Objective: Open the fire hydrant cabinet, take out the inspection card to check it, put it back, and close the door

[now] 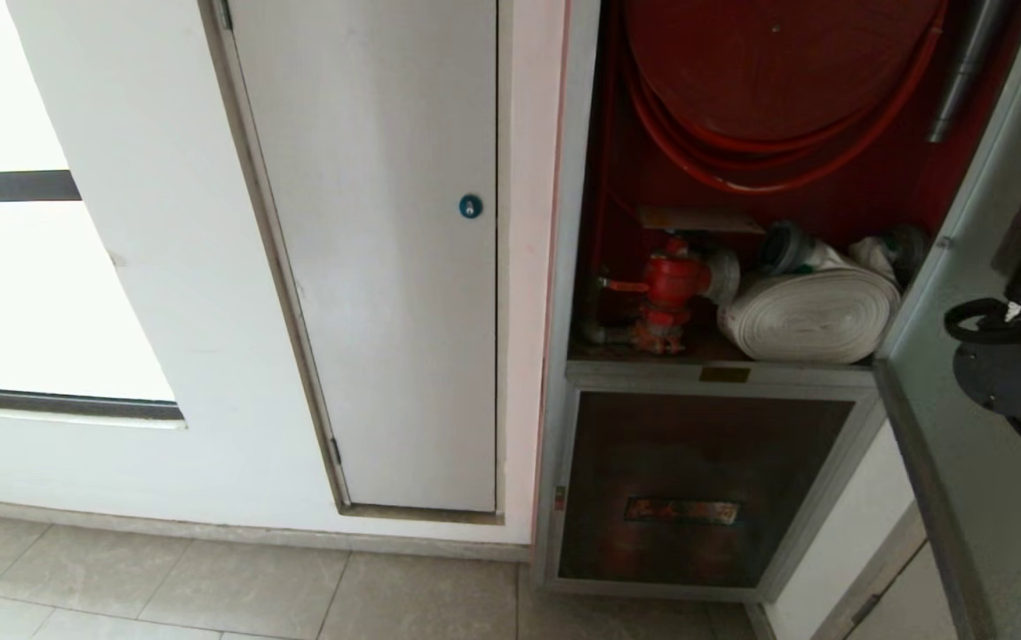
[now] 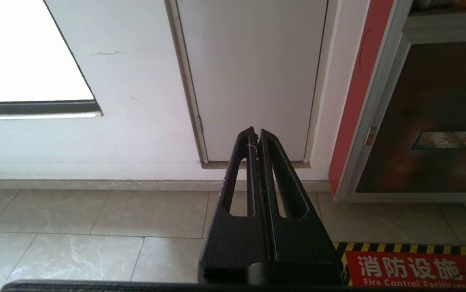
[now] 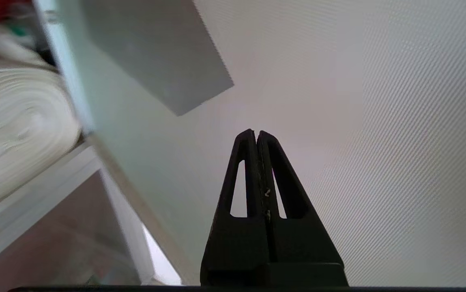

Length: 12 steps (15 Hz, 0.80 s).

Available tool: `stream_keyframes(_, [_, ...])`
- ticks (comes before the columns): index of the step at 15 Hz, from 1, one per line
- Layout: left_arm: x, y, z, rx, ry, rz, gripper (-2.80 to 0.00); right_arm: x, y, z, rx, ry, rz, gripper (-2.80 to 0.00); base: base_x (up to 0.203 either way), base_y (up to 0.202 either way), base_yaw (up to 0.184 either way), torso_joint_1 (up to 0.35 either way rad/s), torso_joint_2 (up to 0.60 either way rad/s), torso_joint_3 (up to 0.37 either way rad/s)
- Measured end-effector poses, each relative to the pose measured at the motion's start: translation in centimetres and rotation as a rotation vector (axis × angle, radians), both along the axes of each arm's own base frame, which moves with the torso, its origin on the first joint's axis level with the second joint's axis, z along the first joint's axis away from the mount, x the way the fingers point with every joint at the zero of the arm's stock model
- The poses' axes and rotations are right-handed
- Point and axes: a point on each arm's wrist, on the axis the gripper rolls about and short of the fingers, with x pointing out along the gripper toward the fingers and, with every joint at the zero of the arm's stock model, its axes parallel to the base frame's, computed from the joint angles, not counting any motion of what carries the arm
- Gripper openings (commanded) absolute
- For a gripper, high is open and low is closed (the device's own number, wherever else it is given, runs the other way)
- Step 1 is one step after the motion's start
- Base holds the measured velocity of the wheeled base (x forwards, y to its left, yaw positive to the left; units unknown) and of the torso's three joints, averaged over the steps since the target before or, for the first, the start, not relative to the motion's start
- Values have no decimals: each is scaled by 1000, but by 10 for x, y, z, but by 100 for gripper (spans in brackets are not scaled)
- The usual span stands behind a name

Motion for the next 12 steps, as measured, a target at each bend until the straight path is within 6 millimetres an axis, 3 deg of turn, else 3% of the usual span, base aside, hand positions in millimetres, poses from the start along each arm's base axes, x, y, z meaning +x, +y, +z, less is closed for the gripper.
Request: stream_keyframes(12, [0, 0, 0, 2, 0, 0, -280, -40, -107, 2, -1, -25, -97, -280, 0, 0, 0, 0, 0, 0])
